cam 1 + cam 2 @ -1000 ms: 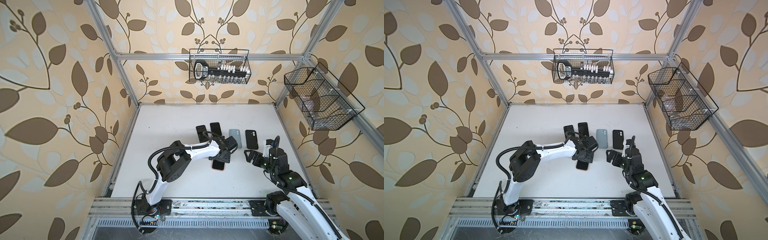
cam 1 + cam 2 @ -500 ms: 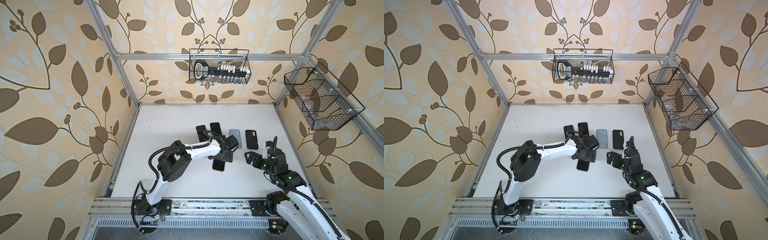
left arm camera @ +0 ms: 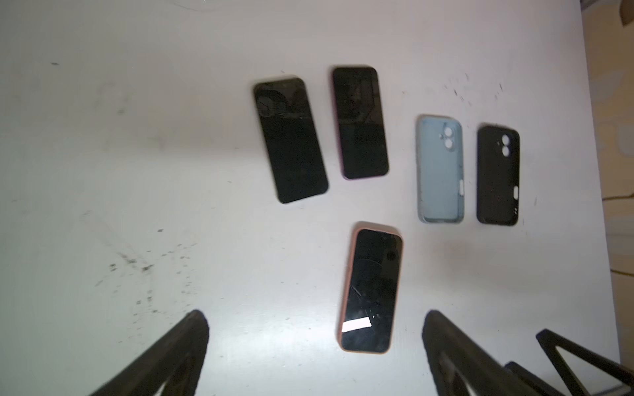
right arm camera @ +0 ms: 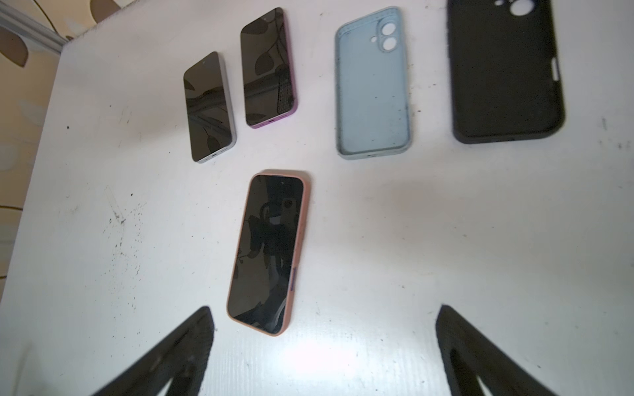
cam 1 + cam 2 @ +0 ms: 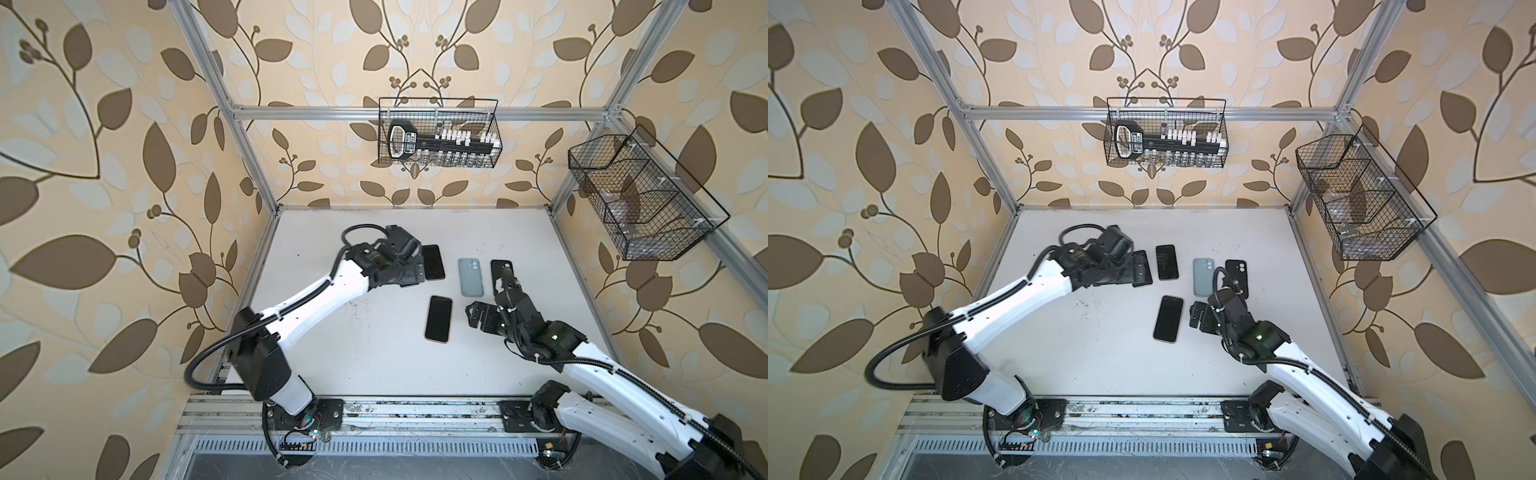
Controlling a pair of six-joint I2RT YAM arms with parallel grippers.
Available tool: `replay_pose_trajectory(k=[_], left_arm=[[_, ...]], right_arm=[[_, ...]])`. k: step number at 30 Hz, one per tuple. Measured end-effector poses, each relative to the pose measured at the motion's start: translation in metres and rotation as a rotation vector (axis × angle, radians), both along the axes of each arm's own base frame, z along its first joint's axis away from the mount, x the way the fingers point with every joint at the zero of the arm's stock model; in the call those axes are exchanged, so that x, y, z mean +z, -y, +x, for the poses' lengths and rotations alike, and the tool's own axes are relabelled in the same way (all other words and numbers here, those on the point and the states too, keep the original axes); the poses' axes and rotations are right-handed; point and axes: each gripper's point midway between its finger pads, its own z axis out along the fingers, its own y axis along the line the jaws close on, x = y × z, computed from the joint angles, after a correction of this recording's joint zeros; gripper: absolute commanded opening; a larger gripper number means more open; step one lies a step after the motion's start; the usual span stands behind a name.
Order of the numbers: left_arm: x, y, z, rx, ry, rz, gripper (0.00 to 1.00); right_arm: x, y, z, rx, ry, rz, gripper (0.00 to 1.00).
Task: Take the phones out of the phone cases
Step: 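Open the left gripper and withdraw it while the right gripper moves over the phone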
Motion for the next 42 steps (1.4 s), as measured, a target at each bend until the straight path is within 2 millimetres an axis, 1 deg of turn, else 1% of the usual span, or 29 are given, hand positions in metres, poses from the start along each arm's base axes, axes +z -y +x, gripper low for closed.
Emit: replay_pose_trajectory(k=[3,6,9,12,16,18,25,31,35,38,42], left_arm=[[0.004,-0.045,-0.004,0.082,0.015,-0.002,0.99],[-0.001,-0.077,-0.01,0.136,0.008,-0.001,0.99],[-0.008,-0.1,-0.015,0.174,-0.011,-0.008,0.99],[-0.016,-0.114,-0.019,0.198,-0.033,-0.026,0.99],[-0.022,-0.119,-0.024,0.191,-0.049,-0.05,0.99],[-0.023,-0.119,-0.024,0.184,-0.051,-0.062,0.99],[-0.032,-0.116,-0.028,0.152,-0.078,-0.094,0.99],[-0.032,-0.115,-0.026,0.138,-0.071,-0.106,0.99],[-0.033,-0.115,-0.025,0.135,-0.07,-0.113,0.99],[-0.036,-0.115,-0.026,0.135,-0.078,-0.111,0.99],[-0.036,-0.115,-0.025,0.136,-0.073,-0.113,0.99]], right_arm=[[-0.004,-0.025,0.006,0.011,-0.026,-0.047,1.0],[-0.014,-0.047,0.012,0.011,-0.059,-0.084,1.0],[-0.03,-0.066,0.016,0.002,-0.1,-0.12,1.0],[-0.047,-0.083,0.019,-0.007,-0.138,-0.146,1.0],[-0.063,-0.098,0.022,-0.017,-0.174,-0.167,1.0],[-0.068,-0.101,0.024,-0.023,-0.185,-0.175,1.0],[-0.083,-0.108,0.027,-0.036,-0.214,-0.194,1.0],[-0.095,-0.11,0.026,-0.031,-0.239,-0.206,1.0],[-0.1,-0.113,0.027,-0.027,-0.25,-0.208,1.0],[-0.099,-0.116,0.029,-0.028,-0.248,-0.198,1.0],[-0.099,-0.114,0.03,-0.044,-0.248,-0.192,1.0]])
